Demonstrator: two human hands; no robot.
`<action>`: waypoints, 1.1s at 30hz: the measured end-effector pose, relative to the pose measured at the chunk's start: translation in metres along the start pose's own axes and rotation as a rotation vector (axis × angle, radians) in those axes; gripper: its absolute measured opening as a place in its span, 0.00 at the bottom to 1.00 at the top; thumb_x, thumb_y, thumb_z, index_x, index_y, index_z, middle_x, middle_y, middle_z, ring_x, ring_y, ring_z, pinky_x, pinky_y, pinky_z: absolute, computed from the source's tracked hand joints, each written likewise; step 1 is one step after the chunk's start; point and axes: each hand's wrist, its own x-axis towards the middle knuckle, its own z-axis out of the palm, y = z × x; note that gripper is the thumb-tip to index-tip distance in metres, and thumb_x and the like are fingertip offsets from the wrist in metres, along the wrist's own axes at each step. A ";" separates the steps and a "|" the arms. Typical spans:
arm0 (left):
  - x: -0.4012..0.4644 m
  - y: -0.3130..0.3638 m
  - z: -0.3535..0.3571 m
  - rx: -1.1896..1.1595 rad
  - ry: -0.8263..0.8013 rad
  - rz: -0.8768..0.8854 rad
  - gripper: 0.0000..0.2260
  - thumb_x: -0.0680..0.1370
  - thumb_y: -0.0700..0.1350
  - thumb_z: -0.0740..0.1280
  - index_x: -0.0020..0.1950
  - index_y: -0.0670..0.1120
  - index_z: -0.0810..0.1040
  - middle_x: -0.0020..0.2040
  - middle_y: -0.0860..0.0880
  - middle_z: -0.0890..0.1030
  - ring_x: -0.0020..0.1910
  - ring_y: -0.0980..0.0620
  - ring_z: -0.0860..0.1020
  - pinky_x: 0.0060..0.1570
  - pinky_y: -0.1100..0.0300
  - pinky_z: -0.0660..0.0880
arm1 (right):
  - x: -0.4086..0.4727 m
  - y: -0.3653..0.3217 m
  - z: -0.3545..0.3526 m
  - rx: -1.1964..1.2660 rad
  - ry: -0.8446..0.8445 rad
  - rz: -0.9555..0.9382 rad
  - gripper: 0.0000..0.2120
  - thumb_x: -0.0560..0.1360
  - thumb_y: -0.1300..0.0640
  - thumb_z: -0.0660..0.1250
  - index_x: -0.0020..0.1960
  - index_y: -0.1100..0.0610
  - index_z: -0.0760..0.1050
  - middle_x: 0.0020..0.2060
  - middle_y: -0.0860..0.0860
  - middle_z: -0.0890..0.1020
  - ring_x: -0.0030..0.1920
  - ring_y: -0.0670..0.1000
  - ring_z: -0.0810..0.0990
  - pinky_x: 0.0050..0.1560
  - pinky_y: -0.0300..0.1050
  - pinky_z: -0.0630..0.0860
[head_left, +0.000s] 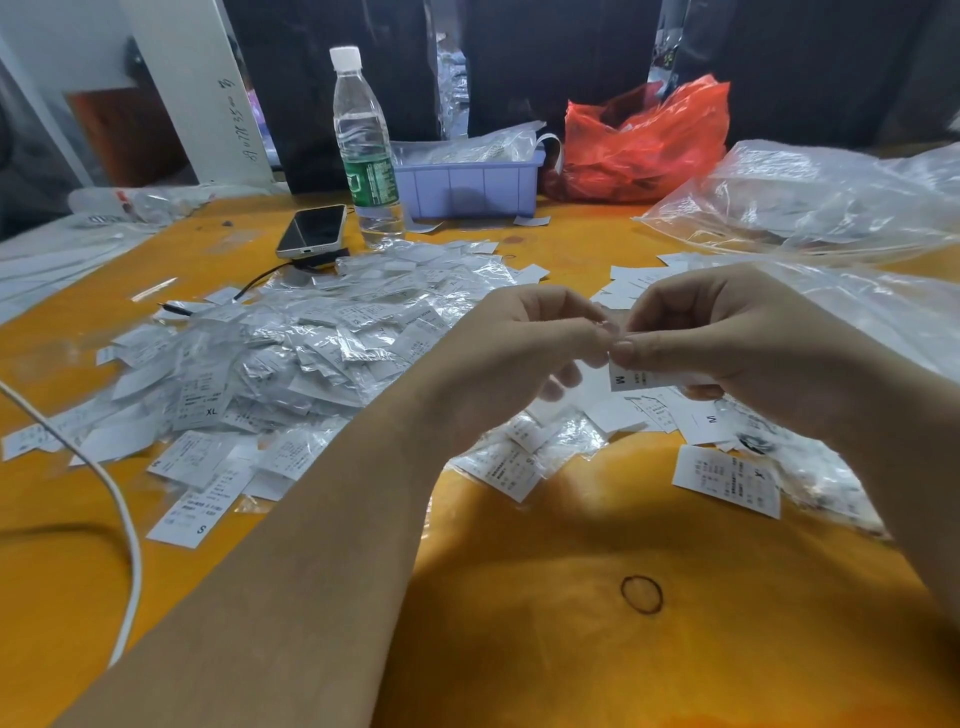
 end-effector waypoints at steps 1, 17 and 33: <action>0.000 0.000 -0.001 0.012 -0.001 0.004 0.05 0.76 0.36 0.68 0.46 0.45 0.82 0.40 0.49 0.81 0.36 0.55 0.76 0.40 0.60 0.75 | 0.000 0.000 0.000 0.002 0.006 0.003 0.16 0.59 0.47 0.76 0.37 0.58 0.80 0.29 0.55 0.75 0.27 0.47 0.68 0.25 0.38 0.63; -0.002 0.002 -0.006 -0.049 -0.008 -0.013 0.04 0.79 0.40 0.67 0.48 0.42 0.81 0.31 0.52 0.78 0.33 0.53 0.71 0.34 0.63 0.71 | 0.001 0.002 0.001 0.123 0.072 -0.025 0.17 0.63 0.50 0.74 0.40 0.63 0.75 0.32 0.57 0.81 0.30 0.53 0.76 0.28 0.44 0.72; -0.002 0.001 -0.004 -0.114 -0.080 -0.034 0.02 0.76 0.40 0.70 0.43 0.42 0.81 0.33 0.49 0.79 0.33 0.53 0.72 0.34 0.64 0.71 | 0.003 0.008 0.010 0.016 0.297 -0.140 0.10 0.78 0.56 0.67 0.41 0.60 0.75 0.24 0.51 0.77 0.23 0.46 0.69 0.25 0.37 0.66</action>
